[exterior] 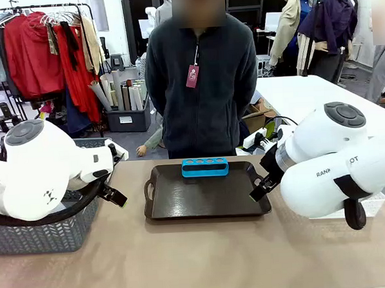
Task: Prepare the laboratory tools.
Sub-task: Pick up one Small flask and place it on the Handle tray.
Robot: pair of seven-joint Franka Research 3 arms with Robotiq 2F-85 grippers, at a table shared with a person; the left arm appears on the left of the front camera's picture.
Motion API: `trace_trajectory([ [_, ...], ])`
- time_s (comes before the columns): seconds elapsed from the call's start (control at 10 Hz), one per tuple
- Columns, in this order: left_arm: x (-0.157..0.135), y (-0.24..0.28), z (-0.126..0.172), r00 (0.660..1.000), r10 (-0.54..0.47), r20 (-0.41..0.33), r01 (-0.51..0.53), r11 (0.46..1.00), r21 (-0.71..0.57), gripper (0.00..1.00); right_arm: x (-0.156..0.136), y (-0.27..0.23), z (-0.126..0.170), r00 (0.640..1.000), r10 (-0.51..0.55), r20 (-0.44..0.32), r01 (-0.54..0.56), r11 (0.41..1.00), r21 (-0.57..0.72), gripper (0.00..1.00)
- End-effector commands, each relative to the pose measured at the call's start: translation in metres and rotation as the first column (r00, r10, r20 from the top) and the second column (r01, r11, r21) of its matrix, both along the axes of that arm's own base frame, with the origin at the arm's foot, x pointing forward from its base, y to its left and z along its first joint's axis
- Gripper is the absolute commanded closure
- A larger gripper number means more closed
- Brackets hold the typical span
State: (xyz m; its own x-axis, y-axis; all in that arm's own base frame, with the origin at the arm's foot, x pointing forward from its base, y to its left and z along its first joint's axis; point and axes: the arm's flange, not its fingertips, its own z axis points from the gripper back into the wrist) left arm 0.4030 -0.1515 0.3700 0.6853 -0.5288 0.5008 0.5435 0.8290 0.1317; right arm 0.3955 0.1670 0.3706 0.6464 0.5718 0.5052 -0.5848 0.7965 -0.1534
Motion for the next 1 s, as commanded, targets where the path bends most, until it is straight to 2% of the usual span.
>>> trace_trajectory([
  [0.0, 0.0000, 0.0000, 0.0001, 1.000, 0.000, 0.000, 0.000, 1.000, 0.000, 0.00, 0.0000, 0.0000, 0.0001, 1.000, 0.000, 0.000, 0.000, 1.000, 0.000, 0.00],
  [0.9, 0.0000, 0.0000, 0.0001, 1.000, 0.000, 0.000, 0.000, 1.000, 0.000, 0.00, 0.0000, 0.0000, 0.0001, 1.000, 0.000, 0.000, 0.000, 1.000, 0.000, 0.00],
])
